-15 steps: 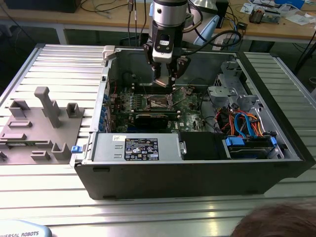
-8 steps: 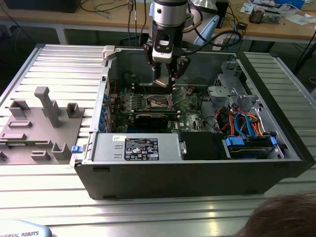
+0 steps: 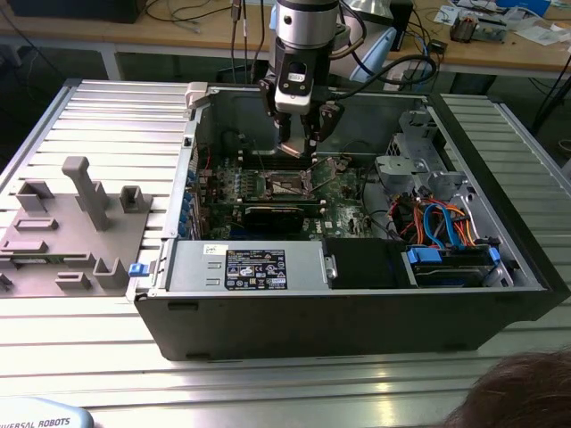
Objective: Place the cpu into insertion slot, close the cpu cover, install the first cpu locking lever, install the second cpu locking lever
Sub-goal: 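Place the cpu into insertion slot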
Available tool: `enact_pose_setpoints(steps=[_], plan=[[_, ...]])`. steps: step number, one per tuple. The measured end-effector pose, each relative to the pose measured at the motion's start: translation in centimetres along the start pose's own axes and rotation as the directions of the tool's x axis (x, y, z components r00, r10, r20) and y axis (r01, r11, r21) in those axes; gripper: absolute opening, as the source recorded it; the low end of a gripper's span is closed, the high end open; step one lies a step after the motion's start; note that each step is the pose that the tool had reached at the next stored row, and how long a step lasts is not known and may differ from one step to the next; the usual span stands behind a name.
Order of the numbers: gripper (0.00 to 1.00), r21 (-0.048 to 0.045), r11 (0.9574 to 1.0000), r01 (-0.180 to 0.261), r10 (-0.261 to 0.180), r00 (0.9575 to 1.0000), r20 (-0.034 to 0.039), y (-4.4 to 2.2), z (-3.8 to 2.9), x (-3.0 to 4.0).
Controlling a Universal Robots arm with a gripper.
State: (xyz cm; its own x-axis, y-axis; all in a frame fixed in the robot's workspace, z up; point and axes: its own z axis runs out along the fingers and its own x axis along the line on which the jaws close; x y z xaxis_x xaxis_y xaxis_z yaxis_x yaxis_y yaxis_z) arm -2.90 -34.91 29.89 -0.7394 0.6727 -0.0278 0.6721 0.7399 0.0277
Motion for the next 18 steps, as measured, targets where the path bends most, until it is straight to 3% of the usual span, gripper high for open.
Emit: enact_pose_setpoints(steps=[18], plan=[[0.54,0.0003,0.9999,-0.010,0.010,0.9999,0.0003,0.00,0.04,0.00]])
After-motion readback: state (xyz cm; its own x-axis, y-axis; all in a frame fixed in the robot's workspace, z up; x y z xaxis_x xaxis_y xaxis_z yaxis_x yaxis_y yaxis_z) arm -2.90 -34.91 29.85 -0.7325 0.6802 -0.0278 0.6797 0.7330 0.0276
